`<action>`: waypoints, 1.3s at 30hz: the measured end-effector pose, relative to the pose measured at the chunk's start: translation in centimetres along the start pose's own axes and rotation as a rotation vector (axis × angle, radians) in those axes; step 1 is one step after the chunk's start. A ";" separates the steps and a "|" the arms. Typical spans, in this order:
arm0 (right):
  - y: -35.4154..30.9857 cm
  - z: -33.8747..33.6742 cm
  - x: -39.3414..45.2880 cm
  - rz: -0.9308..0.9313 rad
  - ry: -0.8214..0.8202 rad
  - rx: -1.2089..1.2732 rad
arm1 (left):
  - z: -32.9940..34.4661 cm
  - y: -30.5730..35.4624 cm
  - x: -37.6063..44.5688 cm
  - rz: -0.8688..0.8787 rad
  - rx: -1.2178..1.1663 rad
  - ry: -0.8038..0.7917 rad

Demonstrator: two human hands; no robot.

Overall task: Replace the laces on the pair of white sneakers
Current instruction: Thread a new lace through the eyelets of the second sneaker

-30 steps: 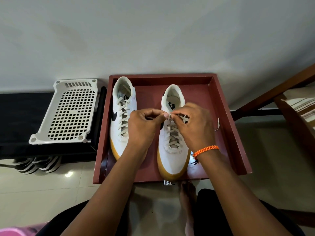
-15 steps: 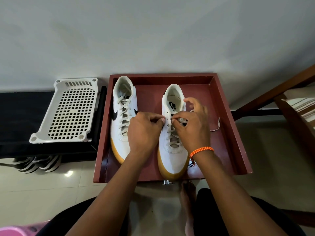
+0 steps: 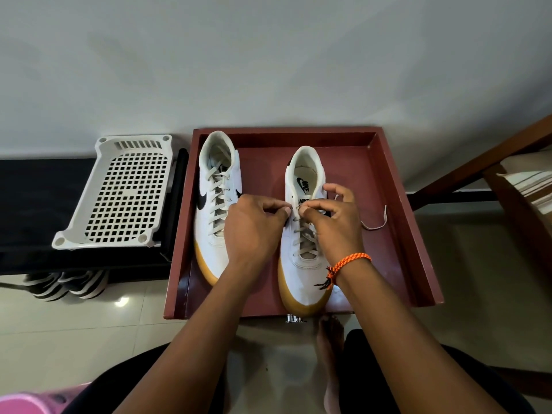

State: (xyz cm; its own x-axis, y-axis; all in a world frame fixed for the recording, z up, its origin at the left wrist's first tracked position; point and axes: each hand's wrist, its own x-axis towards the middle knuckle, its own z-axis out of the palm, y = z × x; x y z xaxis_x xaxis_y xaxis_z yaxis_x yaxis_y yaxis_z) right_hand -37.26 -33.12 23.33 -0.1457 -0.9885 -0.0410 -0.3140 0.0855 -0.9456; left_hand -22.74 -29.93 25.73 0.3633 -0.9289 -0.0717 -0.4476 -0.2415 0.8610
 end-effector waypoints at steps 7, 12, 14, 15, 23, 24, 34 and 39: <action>-0.2 -0.5 -0.3 -0.093 -0.036 -0.267 | 0.1 -0.1 -0.1 0.065 0.065 0.026; -0.6 -0.6 -0.5 -0.071 -0.048 -0.329 | 0.2 -0.2 -0.1 0.097 0.089 0.031; -0.7 -0.6 -0.5 -0.050 -0.055 -0.322 | 0.2 -0.3 -0.1 0.088 0.080 0.019; -0.8 -0.6 -0.6 -0.053 -0.058 -0.337 | 0.2 -0.3 -0.1 0.087 0.082 0.016; -2.2 -1.0 -0.9 -0.205 -0.110 -0.691 | 0.5 -0.2 -0.1 0.099 0.113 0.010; -2.3 -1.2 -0.9 -0.223 -0.103 -0.720 | 0.3 -0.2 0.0 0.068 0.044 -0.015; -1.7 -1.8 -0.5 -0.262 -0.131 -0.649 | -3.3 2.6 0.3 -0.277 -1.325 -0.258; -1.5 -2.2 -0.2 -0.281 -0.181 -0.534 | -5.3 2.7 1.2 -0.338 -1.151 -0.257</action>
State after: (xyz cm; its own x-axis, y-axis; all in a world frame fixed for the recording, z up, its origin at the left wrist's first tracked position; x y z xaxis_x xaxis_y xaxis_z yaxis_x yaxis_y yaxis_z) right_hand -38.79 -32.83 25.50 0.1567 -0.9838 0.0871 -0.7491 -0.1759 -0.6387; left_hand -19.19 -30.22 30.58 0.0911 -0.9273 -0.3632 0.6681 -0.2136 0.7127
